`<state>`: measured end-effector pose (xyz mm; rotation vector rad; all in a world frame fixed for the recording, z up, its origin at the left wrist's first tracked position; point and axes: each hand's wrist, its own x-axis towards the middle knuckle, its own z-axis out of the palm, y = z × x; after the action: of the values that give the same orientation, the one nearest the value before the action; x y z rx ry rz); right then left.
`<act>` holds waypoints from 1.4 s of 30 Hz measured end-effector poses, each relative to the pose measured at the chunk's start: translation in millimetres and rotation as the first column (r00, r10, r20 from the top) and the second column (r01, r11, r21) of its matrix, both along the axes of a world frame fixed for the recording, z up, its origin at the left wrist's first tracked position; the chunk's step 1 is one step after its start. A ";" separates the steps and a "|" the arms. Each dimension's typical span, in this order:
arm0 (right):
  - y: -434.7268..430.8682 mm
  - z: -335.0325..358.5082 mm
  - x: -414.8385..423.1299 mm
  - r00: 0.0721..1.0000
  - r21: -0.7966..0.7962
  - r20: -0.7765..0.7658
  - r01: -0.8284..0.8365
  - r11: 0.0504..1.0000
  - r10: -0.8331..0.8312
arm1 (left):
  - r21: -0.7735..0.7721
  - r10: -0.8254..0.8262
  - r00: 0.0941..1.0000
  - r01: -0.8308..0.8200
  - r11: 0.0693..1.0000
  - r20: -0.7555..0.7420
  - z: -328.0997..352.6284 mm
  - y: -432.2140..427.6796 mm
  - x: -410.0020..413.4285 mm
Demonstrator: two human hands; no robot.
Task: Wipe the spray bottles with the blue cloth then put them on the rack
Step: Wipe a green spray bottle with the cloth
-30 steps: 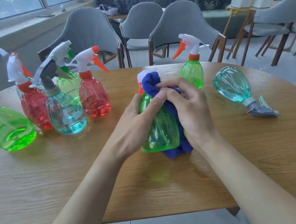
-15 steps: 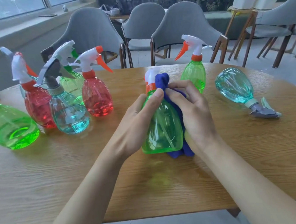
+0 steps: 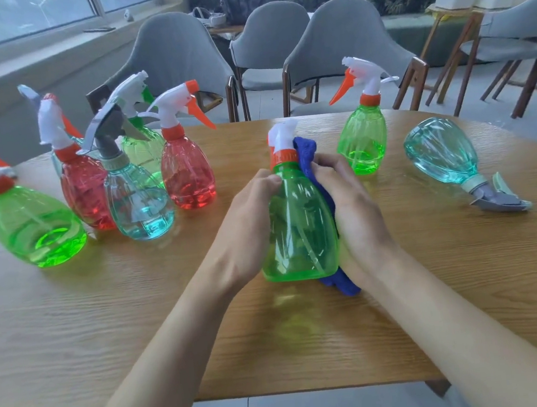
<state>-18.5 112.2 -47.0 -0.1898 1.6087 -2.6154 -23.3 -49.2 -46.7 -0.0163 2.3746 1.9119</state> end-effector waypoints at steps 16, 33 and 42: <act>7.5 10.9 -10.7 0.993 -0.032 0.061 0.103 0.994 -0.101 | 0.110 -0.029 0.981 0.051 0.993 -0.193 17.9 26.6 32.7; 6.1 1.0 -11.1 0.997 -0.047 -0.026 0.069 0.997 -0.070 | -0.086 0.083 0.941 -0.117 0.989 -0.329 8.8 27.4 32.0; 6.9 8.0 -10.0 0.980 0.123 -0.150 0.146 0.982 -0.127 | -0.335 0.020 0.910 -0.172 0.926 -0.413 7.0 30.2 34.9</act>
<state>-28.5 119.1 -39.0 -0.2718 1.9014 -2.6338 11.7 -19.0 -39.7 0.2644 3.0313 1.6008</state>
